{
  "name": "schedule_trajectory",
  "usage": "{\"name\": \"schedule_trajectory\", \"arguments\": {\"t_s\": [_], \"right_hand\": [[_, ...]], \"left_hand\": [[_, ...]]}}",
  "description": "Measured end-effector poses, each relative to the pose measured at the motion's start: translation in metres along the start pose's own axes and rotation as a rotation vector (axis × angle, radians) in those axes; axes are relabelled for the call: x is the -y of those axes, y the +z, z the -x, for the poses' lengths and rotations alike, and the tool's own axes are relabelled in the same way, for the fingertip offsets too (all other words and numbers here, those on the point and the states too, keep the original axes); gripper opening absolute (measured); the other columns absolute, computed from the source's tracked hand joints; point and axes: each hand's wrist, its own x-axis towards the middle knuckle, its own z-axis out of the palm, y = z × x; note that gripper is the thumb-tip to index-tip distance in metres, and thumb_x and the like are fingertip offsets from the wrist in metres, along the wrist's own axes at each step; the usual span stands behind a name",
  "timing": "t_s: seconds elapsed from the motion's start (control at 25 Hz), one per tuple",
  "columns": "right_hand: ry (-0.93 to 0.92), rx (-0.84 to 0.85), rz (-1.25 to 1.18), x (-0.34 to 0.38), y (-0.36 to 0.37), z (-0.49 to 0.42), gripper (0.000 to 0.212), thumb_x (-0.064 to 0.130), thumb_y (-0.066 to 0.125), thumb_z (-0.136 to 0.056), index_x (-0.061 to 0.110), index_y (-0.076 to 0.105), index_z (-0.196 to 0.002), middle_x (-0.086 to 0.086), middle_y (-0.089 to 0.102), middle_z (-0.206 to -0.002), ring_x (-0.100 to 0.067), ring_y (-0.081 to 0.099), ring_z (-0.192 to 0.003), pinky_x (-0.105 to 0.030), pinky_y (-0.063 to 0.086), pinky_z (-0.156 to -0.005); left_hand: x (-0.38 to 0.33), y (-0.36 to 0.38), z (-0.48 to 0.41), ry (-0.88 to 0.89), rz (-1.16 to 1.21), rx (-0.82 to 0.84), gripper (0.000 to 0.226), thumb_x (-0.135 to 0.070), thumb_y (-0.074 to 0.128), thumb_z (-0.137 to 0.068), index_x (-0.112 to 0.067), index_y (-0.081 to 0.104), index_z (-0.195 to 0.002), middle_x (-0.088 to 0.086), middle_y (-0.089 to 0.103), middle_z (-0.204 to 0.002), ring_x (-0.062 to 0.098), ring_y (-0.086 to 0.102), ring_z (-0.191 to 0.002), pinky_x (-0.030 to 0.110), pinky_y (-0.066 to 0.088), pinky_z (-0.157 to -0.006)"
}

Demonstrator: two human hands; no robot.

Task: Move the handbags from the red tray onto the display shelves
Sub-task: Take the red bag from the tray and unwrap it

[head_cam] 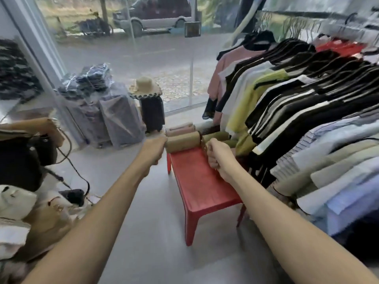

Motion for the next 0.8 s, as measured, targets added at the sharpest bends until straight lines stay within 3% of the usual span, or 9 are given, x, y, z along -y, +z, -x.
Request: {"name": "schedule_trajectory", "arguments": {"t_s": [0.16,0.36,0.68,0.8], "right_hand": [[0.075,-0.126,-0.033,-0.022,-0.012,-0.019,0.029,0.011,0.042,-0.093,0.022,0.037,-0.067,0.004,0.030,-0.056,-0.010,0.023,-0.046,-0.021,0.017,-0.038],[0.144,-0.219,-0.022,-0.059,-0.029,-0.067,0.027,0.018,0.046,-0.099,0.019,0.049,-0.073,0.003,0.044,-0.062,-0.011,0.035,-0.051,-0.024,0.027,-0.047],[0.276,-0.280,-0.027,-0.106,-0.048,-0.167,0.019,0.012,0.045,-0.099,0.013,0.060,-0.087,-0.001,0.056,-0.070,-0.011,0.049,-0.055,-0.023,0.037,-0.050],[0.342,-0.300,-0.037,-0.128,-0.051,-0.203,0.017,0.011,0.046,-0.099,0.012,0.061,-0.091,-0.003,0.060,-0.075,-0.011,0.053,-0.057,-0.023,0.040,-0.050]], "left_hand": [[0.015,0.036,-0.041,0.008,-0.046,0.204,0.032,-0.029,0.051,-0.097,-0.022,0.040,-0.067,-0.006,0.030,-0.056,0.012,0.024,-0.047,0.024,0.018,-0.044],[0.037,0.087,-0.088,-0.057,-0.115,0.342,0.029,-0.030,0.050,-0.100,-0.018,0.052,-0.074,-0.004,0.030,-0.057,0.011,0.023,-0.044,0.023,0.016,-0.045],[0.069,0.170,-0.161,-0.205,-0.155,0.456,0.020,-0.021,0.048,-0.104,-0.010,0.060,-0.091,0.001,0.048,-0.073,0.012,0.036,-0.054,0.018,0.028,-0.040],[0.080,0.201,-0.191,-0.265,-0.159,0.460,0.014,-0.019,0.050,-0.102,-0.010,0.059,-0.096,0.002,0.054,-0.078,0.012,0.043,-0.058,0.017,0.035,-0.046]]}}
